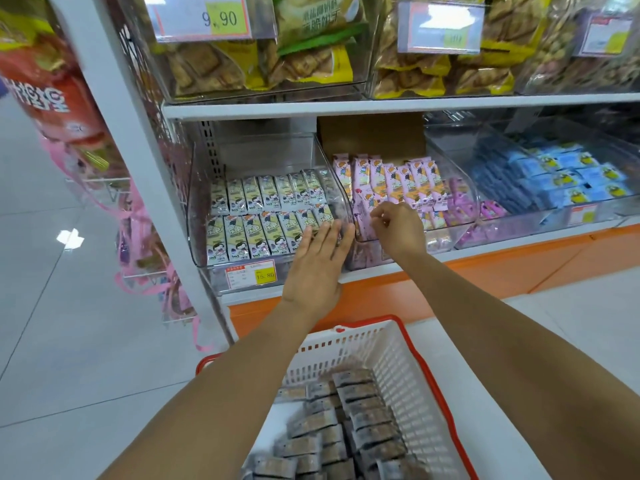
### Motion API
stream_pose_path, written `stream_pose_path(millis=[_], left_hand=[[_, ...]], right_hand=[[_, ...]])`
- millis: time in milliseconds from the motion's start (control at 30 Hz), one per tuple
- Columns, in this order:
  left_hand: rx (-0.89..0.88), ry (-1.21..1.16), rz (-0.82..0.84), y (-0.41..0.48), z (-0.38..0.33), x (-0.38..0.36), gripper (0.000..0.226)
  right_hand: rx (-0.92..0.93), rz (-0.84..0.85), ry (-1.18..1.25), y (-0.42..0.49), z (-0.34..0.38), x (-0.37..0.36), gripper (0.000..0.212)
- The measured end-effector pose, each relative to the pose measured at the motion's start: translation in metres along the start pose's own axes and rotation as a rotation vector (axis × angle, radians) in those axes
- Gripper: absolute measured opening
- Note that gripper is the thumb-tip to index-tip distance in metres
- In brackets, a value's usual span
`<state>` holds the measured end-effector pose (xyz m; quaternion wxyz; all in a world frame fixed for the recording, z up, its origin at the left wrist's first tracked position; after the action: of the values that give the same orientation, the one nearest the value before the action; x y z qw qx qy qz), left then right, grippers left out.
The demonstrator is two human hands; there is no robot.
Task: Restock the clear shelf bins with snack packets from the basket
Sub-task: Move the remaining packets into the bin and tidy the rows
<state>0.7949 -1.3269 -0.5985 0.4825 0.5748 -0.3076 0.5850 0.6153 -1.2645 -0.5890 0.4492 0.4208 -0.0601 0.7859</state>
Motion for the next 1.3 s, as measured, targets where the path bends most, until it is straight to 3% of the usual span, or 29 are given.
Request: stream_pose_path(millis=[267, 400, 500, 600, 800, 1000, 1300], left_hand=[[-0.023, -0.019, 0.011, -0.002, 0.001, 0.003, 0.093], [-0.09, -0.048, -0.079, -0.025, -0.005, -0.001, 0.091], [-0.144, 0.051, -0.122, -0.05, -0.009, -0.013, 0.087], [-0.143, -0.007, -0.081, -0.069, -0.004, -0.029, 0.072], [-0.095, -0.069, 0.149, -0.102, 0.012, -0.078, 0.066], [-0.001, 0.007, 0.383, -0.133, 0.025, -0.133, 0.089], [0.069, -0.11, 0.299, -0.157, 0.032, -0.181, 0.096]], right_hand=[[0.166, -0.043, 0.184, -0.034, 0.014, 0.019, 0.023], [0.298, -0.095, 0.334, -0.069, 0.027, 0.028, 0.021], [0.285, -0.056, 0.386, -0.093, 0.024, 0.021, 0.018], [0.191, 0.035, 0.364, -0.122, 0.007, -0.002, 0.018], [0.007, 0.317, 0.161, -0.198, -0.045, -0.068, 0.02], [-0.24, 0.569, -0.108, -0.258, -0.098, -0.116, 0.032], [-0.352, 0.807, -0.446, -0.3, -0.152, -0.162, 0.051]])
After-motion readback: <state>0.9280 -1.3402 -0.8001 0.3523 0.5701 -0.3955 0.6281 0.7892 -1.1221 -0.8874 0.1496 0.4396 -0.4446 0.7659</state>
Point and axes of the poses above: each hand's wrist, its own y-axis towards the middle knuckle, its own x-axis out of the back of the hand, z = x × y, the point moved 2 cm from there along y, towards the middle knuckle, and after that the axes turned 9 degrees about y, right-handed, at the moved point
